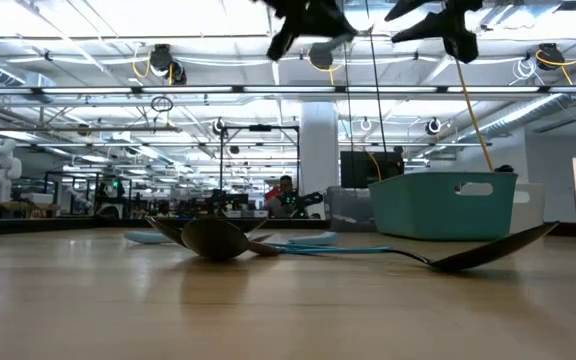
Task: Sort silverware by color (type)
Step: Put the light blue spoon into the white bin
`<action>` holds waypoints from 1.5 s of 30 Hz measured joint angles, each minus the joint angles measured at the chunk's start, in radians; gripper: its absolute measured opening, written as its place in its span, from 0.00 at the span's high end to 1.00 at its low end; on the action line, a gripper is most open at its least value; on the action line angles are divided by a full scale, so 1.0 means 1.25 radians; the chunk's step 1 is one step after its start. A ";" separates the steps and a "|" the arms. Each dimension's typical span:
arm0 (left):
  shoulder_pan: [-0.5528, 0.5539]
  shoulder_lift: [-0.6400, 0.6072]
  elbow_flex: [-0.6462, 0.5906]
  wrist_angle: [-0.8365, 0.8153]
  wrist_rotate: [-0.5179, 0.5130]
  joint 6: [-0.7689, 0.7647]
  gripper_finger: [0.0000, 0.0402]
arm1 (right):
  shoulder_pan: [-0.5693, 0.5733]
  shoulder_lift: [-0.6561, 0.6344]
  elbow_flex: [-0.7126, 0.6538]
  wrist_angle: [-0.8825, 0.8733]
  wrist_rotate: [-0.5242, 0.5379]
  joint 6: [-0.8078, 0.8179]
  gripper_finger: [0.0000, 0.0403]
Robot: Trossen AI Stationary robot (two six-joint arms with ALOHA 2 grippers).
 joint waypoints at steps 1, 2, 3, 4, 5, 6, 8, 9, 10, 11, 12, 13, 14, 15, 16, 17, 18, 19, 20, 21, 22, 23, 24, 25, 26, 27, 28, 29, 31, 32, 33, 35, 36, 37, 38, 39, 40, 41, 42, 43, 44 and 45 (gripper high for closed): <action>0.004 0.000 0.023 -0.002 -0.015 0.016 0.97 | 0.003 0.000 0.000 0.007 0.009 -0.008 0.68; 0.009 0.000 0.046 -0.001 -0.026 0.028 0.97 | 0.006 0.000 0.000 0.017 0.021 -0.016 0.68; 0.016 0.000 0.068 0.001 -0.031 0.037 0.97 | 0.008 0.000 0.000 0.028 0.027 -0.025 0.68; 0.022 0.000 0.086 0.003 -0.033 0.042 0.97 | 0.011 0.000 0.000 0.039 0.039 -0.035 0.68; 0.027 0.000 0.103 0.003 -0.034 0.043 0.97 | 0.013 0.000 0.000 0.052 0.047 -0.047 0.68; 0.032 0.000 0.118 0.002 -0.035 0.044 0.97 | 0.015 0.000 0.000 0.070 0.060 -0.063 0.68; 0.039 0.000 0.139 0.004 -0.035 0.048 0.97 | 0.017 0.000 0.000 0.108 0.074 -0.103 0.68; 0.042 0.000 0.147 0.013 -0.035 0.051 0.97 | 0.018 0.000 0.000 0.129 0.086 -0.125 0.68; 0.044 0.000 0.154 0.025 -0.035 0.053 0.97 | 0.018 0.001 0.000 0.149 0.099 -0.147 0.68; 0.046 0.000 0.158 0.039 -0.035 0.054 0.97 | 0.018 0.001 0.000 0.167 0.108 -0.169 0.68; 0.048 0.000 0.160 0.054 -0.033 0.053 0.97 | 0.018 0.003 0.000 0.188 0.120 -0.191 0.68; 0.049 0.000 0.160 0.074 -0.029 0.051 0.97 | 0.018 0.004 0.000 0.210 0.126 -0.209 0.68; 0.049 0.001 0.160 0.091 -0.027 0.046 0.97 | 0.018 0.005 0.000 0.230 0.128 -0.227 0.67; 0.049 0.002 0.160 0.104 -0.026 0.041 0.97 | 0.018 0.008 0.000 0.249 0.128 -0.245 0.67; 0.048 0.002 0.160 0.118 -0.026 0.041 0.97 | 0.018 0.011 0.000 0.268 0.128 -0.262 0.66; 0.045 0.005 0.160 0.133 -0.026 0.041 0.97 | 0.018 0.014 0.000 0.284 0.128 -0.276 0.66; 0.044 0.009 0.160 0.149 -0.025 0.043 0.97 | 0.018 0.017 0.000 0.295 0.128 -0.289 0.65; 0.043 0.011 0.161 0.155 -0.022 0.044 0.97 | 0.018 0.019 0.000 0.305 0.127 -0.294 0.64; 0.042 0.012 0.161 0.156 -0.020 0.045 0.97 | 0.018 0.022 0.000 0.311 0.127 -0.295 0.63; 0.041 0.012 0.160 0.157 -0.019 0.045 0.97 | 0.018 0.024 0.000 0.316 0.126 -0.294 0.62; 0.040 0.014 0.160 0.160 -0.020 0.045 0.97 | 0.018 0.026 0.000 0.322 0.124 -0.295 0.61; 0.038 0.018 0.160 0.170 -0.020 0.045 0.97 | 0.018 0.028 0.000 0.326 0.124 -0.296 0.60; 0.038 0.020 0.160 0.181 -0.019 0.045 0.97 | 0.018 0.029 0.000 0.329 0.124 -0.297 0.59; 0.038 0.023 0.160 0.187 -0.011 0.045 0.97 | 0.018 0.030 0.000 0.333 0.123 -0.297 0.58; 0.036 0.025 0.160 0.193 -0.002 0.045 0.97 | 0.018 0.030 0.000 0.337 0.123 -0.297 0.57; 0.034 0.027 0.159 0.203 0.003 0.045 0.97 | 0.018 0.029 0.000 0.339 0.122 -0.297 0.57; 0.031 0.033 0.159 0.220 0.005 0.048 0.97 | 0.018 0.029 0.000 0.340 0.122 -0.297 0.56; 0.028 0.039 0.160 0.246 0.006 0.048 0.97 | 0.018 0.029 0.000 0.340 0.122 -0.297 0.55; 0.027 0.042 0.160 0.267 0.013 0.042 0.97 | 0.018 0.029 0.000 0.345 0.121 -0.297 0.55; 0.027 0.044 0.160 0.280 0.013 0.041 0.97 | 0.017 0.029 0.000 0.348 0.119 -0.295 0.55; 0.025 0.052 0.160 0.299 0.013 0.040 0.97 | 0.016 0.029 0.000 0.349 0.107 -0.294 0.56; 0.023 0.060 0.161 0.318 0.013 0.040 0.97 | 0.009 0.029 0.000 0.350 0.080 -0.292 0.57; 0.023 0.061 0.160 0.315 0.013 0.039 0.97 | 0.007 0.029 0.000 0.349 0.078 -0.291 0.58; 0.022 0.064 0.159 0.316 0.014 0.038 0.97 | 0.007 0.029 0.000 0.349 0.078 -0.289 0.59; 0.020 0.073 0.160 0.328 0.015 0.038 0.97 | 0.007 0.026 0.000 0.350 0.077 -0.289 0.61; 0.019 0.076 0.160 0.334 0.020 0.032 0.97 | 0.007 0.022 0.000 0.350 0.076 -0.290 0.63; 0.019 0.077 0.160 0.328 0.024 0.025 0.97 | 0.007 0.020 0.000 0.352 0.075 -0.290 0.66; 0.019 0.078 0.160 0.329 0.031 0.016 0.97 | 0.007 0.015 0.000 0.353 0.076 -0.289 0.68; 0.019 0.080 0.159 0.333 0.034 0.012 0.97 | 0.007 0.010 0.000 0.350 0.073 -0.288 0.72; 0.018 0.083 0.159 0.341 0.034 0.009 0.97 | 0.007 0.006 0.000 0.349 0.064 -0.288 0.75; 0.017 0.084 0.160 0.351 0.034 0.004 0.97 | 0.007 0.001 0.000 0.347 0.059 -0.288 0.79; 0.016 0.084 0.160 0.354 0.036 0.000 0.97 | 0.007 -0.006 0.000 0.341 0.057 -0.287 0.82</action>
